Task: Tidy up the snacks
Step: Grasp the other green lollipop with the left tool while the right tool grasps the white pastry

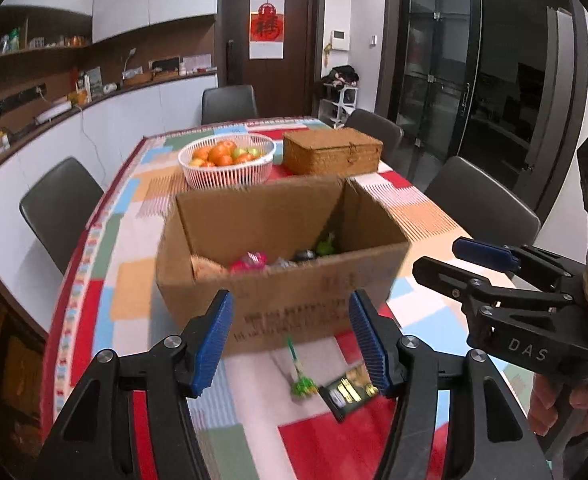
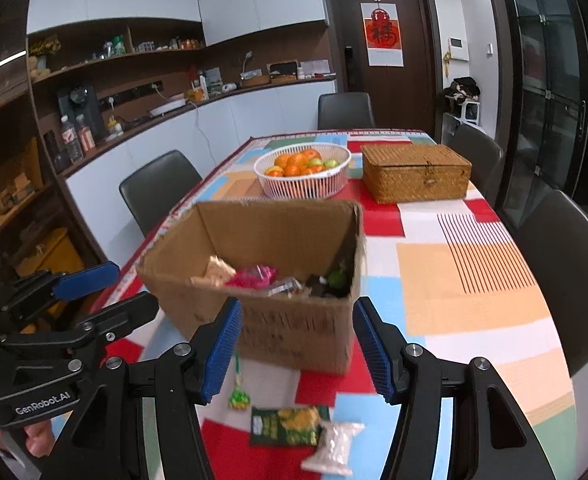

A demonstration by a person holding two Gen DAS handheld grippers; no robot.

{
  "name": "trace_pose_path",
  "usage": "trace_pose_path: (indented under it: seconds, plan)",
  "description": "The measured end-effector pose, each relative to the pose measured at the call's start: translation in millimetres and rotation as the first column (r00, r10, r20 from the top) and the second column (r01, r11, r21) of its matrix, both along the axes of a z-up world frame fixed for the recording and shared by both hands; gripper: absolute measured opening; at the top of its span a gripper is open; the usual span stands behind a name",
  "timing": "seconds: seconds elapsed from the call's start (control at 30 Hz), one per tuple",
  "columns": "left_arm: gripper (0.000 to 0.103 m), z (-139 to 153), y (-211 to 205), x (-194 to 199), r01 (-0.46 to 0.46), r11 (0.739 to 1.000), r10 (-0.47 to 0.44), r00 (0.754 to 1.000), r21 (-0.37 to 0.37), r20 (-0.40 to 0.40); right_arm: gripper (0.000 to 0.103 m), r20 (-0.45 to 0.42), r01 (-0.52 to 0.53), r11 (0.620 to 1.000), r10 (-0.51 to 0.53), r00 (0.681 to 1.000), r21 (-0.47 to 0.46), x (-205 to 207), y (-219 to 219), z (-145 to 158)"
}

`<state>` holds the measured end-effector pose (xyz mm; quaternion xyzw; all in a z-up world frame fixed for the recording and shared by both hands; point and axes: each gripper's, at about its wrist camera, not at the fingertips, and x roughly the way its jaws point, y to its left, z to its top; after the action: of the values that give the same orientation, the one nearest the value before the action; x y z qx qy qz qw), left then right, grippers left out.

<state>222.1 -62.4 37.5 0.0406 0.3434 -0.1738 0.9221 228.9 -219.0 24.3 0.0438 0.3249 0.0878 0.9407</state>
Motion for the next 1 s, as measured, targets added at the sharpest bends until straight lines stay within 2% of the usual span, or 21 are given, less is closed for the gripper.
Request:
trace_pose_path:
  seconds: [0.13, 0.3, 0.63, 0.77, 1.0]
  plan:
    - [0.059, -17, 0, -13, -0.004, 1.000, 0.004, 1.000, 0.024, -0.023, 0.058, -0.042, 0.005, 1.000, -0.006, 0.999, -0.014, -9, -4, -14]
    - [0.059, -43, 5, -21, -0.011, 0.999, 0.014, 0.996, 0.031, -0.089, 0.058, -0.084, 0.026, 0.999, -0.028, 0.996, -0.036, -22, -6, -35]
    - [0.059, -93, 12, -34, -0.006, 0.996, 0.021, 0.984, 0.083, -0.179, 0.058, -0.236, 0.017, 0.999, -0.025, 0.971, -0.039, -37, -1, -89]
    - [0.059, -110, 14, -33, -0.009, 0.995, 0.029, 0.979, 0.100, -0.201, 0.058, -0.269, 0.017, 0.999, -0.029, 0.963, -0.049, -39, 2, -103]
    - [0.059, -127, 12, -15, 0.001, 0.996, 0.019, 0.971, 0.086, -0.239, 0.058, -0.315, 0.037, 0.998, -0.050, 0.948, -0.045, -30, 0, -121]
